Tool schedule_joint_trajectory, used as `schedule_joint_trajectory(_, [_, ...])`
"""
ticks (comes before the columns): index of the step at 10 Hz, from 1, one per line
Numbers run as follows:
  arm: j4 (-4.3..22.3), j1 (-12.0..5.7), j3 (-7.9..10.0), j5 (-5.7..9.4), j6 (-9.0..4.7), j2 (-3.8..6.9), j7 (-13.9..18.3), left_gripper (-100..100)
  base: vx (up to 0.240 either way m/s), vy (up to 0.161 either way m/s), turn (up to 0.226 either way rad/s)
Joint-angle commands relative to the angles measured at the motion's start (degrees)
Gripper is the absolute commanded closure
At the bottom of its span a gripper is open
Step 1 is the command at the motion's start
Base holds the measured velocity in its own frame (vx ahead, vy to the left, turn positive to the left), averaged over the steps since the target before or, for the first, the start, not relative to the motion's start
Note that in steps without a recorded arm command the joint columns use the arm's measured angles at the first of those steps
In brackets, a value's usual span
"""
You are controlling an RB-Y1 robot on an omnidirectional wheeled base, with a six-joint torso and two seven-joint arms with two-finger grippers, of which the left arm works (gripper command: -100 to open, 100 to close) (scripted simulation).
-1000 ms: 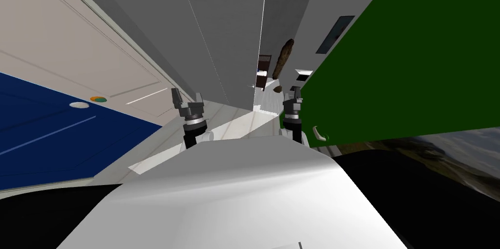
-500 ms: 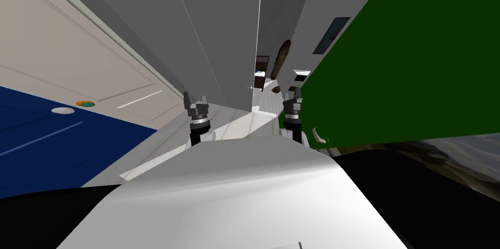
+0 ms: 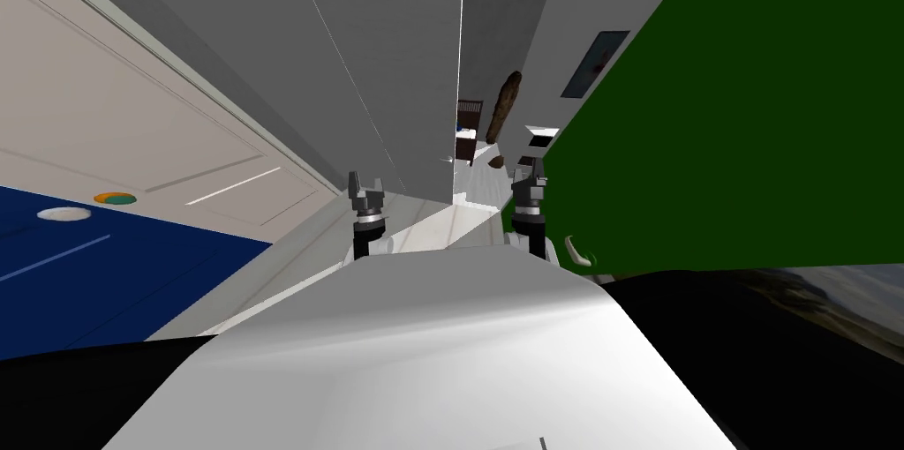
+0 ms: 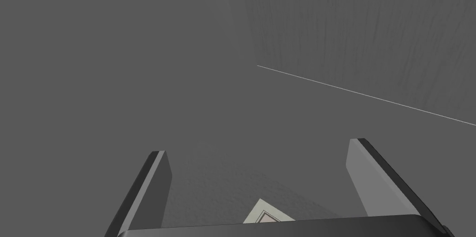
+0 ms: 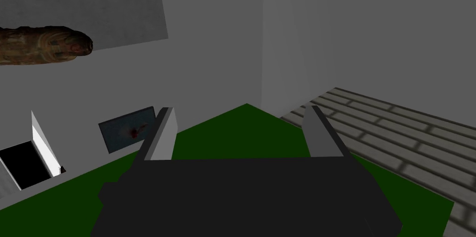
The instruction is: Pull the door open
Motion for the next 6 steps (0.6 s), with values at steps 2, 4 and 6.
schedule_joint_trajectory(2, [4.58,-1.67,-0.01,0.25,-0.88,0.95,0.36,-100,0.098,-0.05,-0.062])
schedule_joint_trajectory(4, [8.3,-2.88,-0.18,0.37,-1.59,1.57,0.57,-100,0.097,-0.037,-0.069])
schedule_joint_trajectory(6, [10.33,-3.49,-0.26,0.43,-1.94,1.88,0.68,-100,0.089,-0.032,-0.042])
